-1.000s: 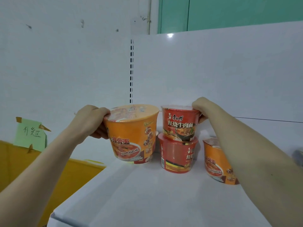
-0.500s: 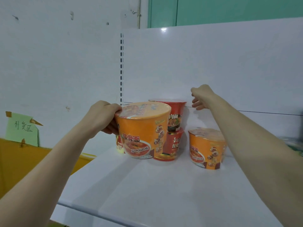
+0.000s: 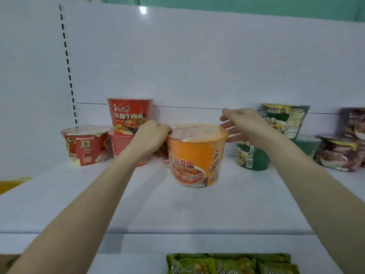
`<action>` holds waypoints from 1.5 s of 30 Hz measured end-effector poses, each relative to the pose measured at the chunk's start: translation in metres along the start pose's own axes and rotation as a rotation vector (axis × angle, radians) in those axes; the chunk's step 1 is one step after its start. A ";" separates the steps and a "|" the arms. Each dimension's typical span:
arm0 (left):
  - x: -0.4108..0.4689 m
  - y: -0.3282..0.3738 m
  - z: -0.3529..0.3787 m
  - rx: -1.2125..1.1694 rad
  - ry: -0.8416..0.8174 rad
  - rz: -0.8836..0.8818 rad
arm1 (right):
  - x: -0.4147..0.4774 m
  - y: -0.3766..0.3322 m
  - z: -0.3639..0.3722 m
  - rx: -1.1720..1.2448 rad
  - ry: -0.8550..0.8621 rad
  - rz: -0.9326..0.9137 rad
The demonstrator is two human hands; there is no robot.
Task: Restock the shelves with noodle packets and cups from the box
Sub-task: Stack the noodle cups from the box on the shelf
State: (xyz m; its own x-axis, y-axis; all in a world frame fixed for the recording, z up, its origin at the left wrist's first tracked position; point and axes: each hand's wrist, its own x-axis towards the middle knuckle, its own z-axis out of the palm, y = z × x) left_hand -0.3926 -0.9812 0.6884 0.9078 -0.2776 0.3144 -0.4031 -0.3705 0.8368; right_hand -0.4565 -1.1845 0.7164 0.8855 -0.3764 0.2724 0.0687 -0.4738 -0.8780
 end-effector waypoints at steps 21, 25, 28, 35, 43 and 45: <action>-0.023 -0.021 0.088 0.246 0.009 0.176 | -0.005 0.076 -0.019 0.002 0.286 0.148; -0.050 -0.032 0.090 0.562 -0.259 0.166 | 0.003 0.080 -0.016 -0.078 0.368 0.118; -0.065 -0.040 0.096 0.743 -0.454 0.104 | 0.001 0.080 -0.013 -0.135 0.381 0.073; -0.071 -0.046 0.100 0.917 -0.471 0.139 | -0.044 0.087 -0.011 -0.507 0.168 -0.444; -0.073 -0.045 0.099 0.913 -0.454 0.146 | -0.020 0.088 0.004 -0.830 0.141 -0.425; -0.074 -0.045 0.099 0.913 -0.458 0.145 | -0.011 0.087 0.008 -0.839 0.143 -0.413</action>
State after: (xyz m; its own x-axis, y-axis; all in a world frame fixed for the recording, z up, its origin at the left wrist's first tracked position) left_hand -0.4524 -1.0314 0.5830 0.7892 -0.6137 0.0240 -0.6133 -0.7853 0.0845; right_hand -0.4568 -1.2146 0.6339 0.7965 -0.1184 0.5929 -0.0377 -0.9885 -0.1467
